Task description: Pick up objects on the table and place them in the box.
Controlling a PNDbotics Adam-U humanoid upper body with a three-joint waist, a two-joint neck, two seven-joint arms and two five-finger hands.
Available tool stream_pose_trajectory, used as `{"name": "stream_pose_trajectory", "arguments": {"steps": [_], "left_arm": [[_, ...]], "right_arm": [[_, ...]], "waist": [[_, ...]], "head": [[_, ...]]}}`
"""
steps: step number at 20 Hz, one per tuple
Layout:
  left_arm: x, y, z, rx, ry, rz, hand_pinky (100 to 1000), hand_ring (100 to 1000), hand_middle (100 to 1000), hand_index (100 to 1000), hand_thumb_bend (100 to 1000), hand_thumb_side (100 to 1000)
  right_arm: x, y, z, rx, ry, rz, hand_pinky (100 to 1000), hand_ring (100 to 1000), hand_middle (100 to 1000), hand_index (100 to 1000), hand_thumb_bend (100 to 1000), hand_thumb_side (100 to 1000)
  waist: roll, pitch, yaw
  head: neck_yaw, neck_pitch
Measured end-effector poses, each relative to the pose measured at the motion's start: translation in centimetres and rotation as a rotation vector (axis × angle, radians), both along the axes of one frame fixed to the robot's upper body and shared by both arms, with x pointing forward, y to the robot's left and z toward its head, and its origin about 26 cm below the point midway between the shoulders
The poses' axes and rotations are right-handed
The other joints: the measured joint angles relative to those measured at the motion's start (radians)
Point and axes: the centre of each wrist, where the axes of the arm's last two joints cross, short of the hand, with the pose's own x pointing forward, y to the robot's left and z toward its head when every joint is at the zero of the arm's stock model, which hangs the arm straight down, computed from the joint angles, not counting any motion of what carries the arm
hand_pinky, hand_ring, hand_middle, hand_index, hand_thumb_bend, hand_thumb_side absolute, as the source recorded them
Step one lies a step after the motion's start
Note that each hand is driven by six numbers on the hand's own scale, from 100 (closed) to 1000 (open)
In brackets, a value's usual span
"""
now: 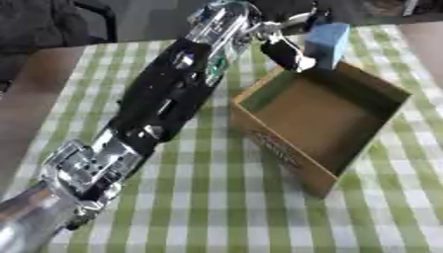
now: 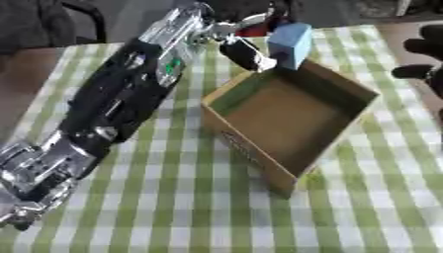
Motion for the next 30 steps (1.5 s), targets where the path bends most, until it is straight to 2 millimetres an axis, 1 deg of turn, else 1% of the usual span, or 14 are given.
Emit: {"name": "stream_pose_trajectory", "arguments": {"steps": [2, 5, 7, 8, 10, 13, 14, 15, 17, 19, 21, 25, 27, 30], "left_arm": [[0.1, -0.6, -1.2, 0.031, 0.022, -0.006, 685, 586, 555, 701, 238, 493], [0.1, -1.3, -2.9, 0.082, 0.052, -0.006, 704, 623, 597, 740, 266, 494], [0.1, -1.5, -3.9, 0.111, 0.071, -0.004, 709, 636, 609, 749, 275, 495], [0.1, -1.6, -4.4, 0.123, 0.079, -0.001, 714, 649, 625, 763, 294, 499], [0.1, -1.6, -5.2, 0.141, 0.089, 0.005, 717, 656, 636, 770, 300, 500], [0.2, -1.4, -5.9, 0.154, 0.094, 0.012, 717, 656, 636, 770, 300, 500], [0.2, -1.4, -5.9, 0.156, 0.094, 0.013, 766, 759, 753, 836, 541, 644], [0.2, -1.4, -6.0, 0.154, 0.092, 0.013, 769, 764, 758, 839, 566, 660], [0.1, -1.2, -5.9, 0.13, 0.08, 0.013, 789, 794, 791, 857, 663, 721], [-0.3, -0.9, -5.1, 0.09, 0.038, 0.005, 797, 805, 802, 861, 685, 736], [-0.7, -0.6, -4.3, 0.059, -0.008, -0.002, 801, 807, 808, 865, 688, 746], [-1.8, 0.2, -3.2, -0.002, -0.064, -0.013, 796, 764, 772, 841, 572, 737], [-2.2, 1.0, -2.9, -0.061, -0.081, -0.003, 788, 736, 746, 824, 516, 735], [-2.9, 3.0, -2.4, -0.191, -0.11, 0.038, 773, 691, 705, 792, 460, 719]], "right_arm": [[0.0, 0.0, 0.1, 0.0, -0.002, 0.002, 635, 771, 732, 737, 100, 425], [0.0, 0.0, 0.1, 0.0, -0.003, 0.003, 636, 771, 733, 738, 100, 425], [0.0, 0.0, 0.1, 0.0, -0.003, 0.003, 636, 771, 732, 737, 100, 425], [0.0, 0.0, 0.1, 0.0, -0.003, 0.003, 636, 771, 732, 737, 100, 425], [0.0, 0.0, 0.1, 0.001, -0.003, 0.003, 636, 771, 732, 737, 100, 425], [0.0, 0.0, 0.1, 0.001, -0.003, 0.003, 636, 771, 732, 737, 100, 425], [0.0, 0.0, 0.1, 0.001, -0.003, 0.003, 636, 771, 732, 738, 100, 426], [0.0, 0.0, 0.1, 0.001, -0.002, 0.003, 636, 771, 732, 738, 100, 425], [0.0, 0.0, 0.1, 0.002, -0.001, 0.002, 636, 771, 732, 737, 100, 426], [0.0, -0.1, -0.1, 0.003, 0.006, -0.001, 636, 771, 732, 738, 100, 426], [0.0, -0.1, -0.2, 0.003, 0.006, -0.001, 636, 770, 732, 737, 100, 426], [0.0, -0.1, -0.2, 0.003, 0.006, -0.002, 636, 770, 731, 737, 100, 428], [-0.1, -0.1, -0.3, 0.005, 0.012, -0.006, 635, 769, 731, 737, 100, 428], [-0.1, -0.3, -0.4, 0.011, 0.017, -0.015, 634, 768, 729, 736, 100, 427]], "waist": [[0.0, 0.0, 0.0], [0.0, -0.001, 0.0], [0.0, -0.004, 0.0], [0.0, -0.006, 0.0], [-0.002, -0.009, 0.002], [-0.005, -0.01, 0.003], [-0.005, -0.01, 0.003], [-0.006, -0.012, 0.007], [-0.007, -0.022, 0.021], [-0.01, -0.028, 0.027], [-0.011, -0.031, 0.03], [-0.015, -0.037, 0.037], [-0.019, -0.04, 0.049], [-0.022, -0.046, 0.069]], "head": [[-0.002, 0.0], [-0.003, -0.001], [-0.003, -0.001], [-0.004, -0.001], [-0.004, -0.001], [-0.005, -0.001], [-0.005, -0.001], [-0.008, -0.001], [-0.014, 0.0], [-0.02, 0.001], [-0.024, 0.003], [-0.03, 0.009], [-0.031, 0.01], [-0.037, 0.016]]}}
